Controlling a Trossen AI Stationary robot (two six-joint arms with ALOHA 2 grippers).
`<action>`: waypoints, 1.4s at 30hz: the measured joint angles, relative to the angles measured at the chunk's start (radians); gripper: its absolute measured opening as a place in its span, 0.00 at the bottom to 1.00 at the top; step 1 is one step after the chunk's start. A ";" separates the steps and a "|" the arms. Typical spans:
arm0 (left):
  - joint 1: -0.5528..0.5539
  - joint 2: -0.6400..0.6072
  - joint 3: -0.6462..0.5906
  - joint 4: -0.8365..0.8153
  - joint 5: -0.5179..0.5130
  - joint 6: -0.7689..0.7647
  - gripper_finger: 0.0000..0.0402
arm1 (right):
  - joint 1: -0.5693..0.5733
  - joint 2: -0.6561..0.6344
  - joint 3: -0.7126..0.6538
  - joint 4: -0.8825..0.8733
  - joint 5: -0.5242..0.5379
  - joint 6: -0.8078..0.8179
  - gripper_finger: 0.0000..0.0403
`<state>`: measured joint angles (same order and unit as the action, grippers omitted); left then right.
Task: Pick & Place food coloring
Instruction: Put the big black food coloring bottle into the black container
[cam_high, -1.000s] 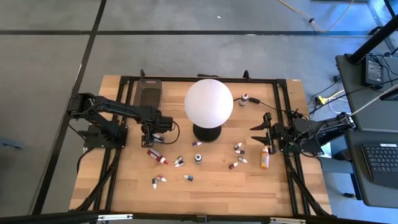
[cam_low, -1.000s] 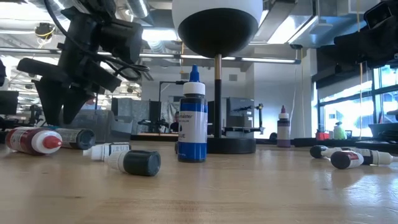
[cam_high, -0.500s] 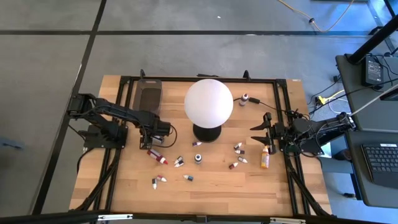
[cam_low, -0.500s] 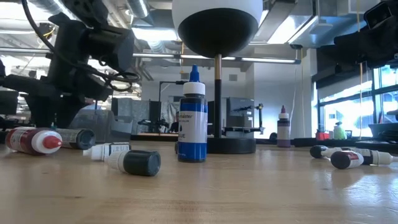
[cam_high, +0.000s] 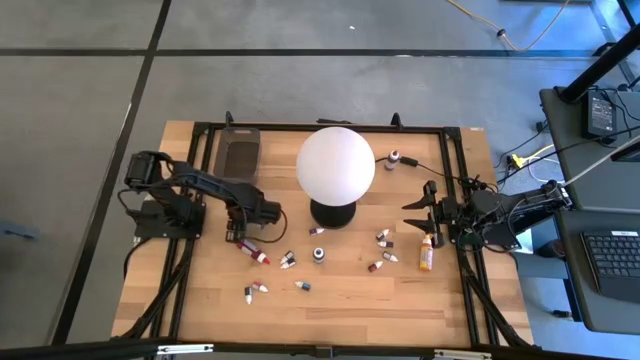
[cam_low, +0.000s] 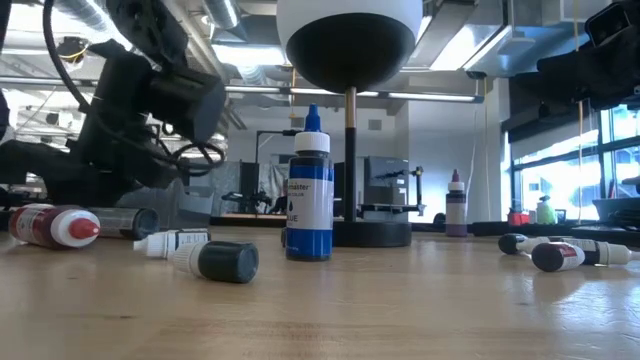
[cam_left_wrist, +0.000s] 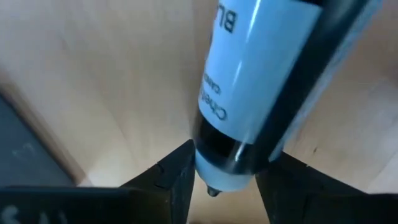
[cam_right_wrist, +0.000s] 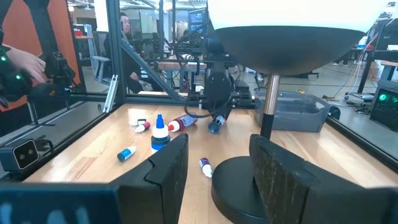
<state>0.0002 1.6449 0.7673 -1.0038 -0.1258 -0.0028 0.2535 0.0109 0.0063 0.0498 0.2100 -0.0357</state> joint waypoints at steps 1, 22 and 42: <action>0.000 0.010 0.000 0.000 0.001 0.000 0.36 | 0.000 0.000 0.000 0.000 0.000 0.000 0.43; 0.000 -0.070 0.142 -0.322 -0.072 -0.144 0.29 | 0.000 0.000 0.000 0.000 0.001 -0.003 0.43; -0.192 -0.059 0.380 -0.567 -0.116 -0.342 0.30 | 0.000 0.000 0.000 0.000 0.001 -0.022 0.43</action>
<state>-0.1916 1.5856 1.1477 -1.5708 -0.2419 -0.3447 0.2539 0.0109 0.0063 0.0502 0.2108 -0.0574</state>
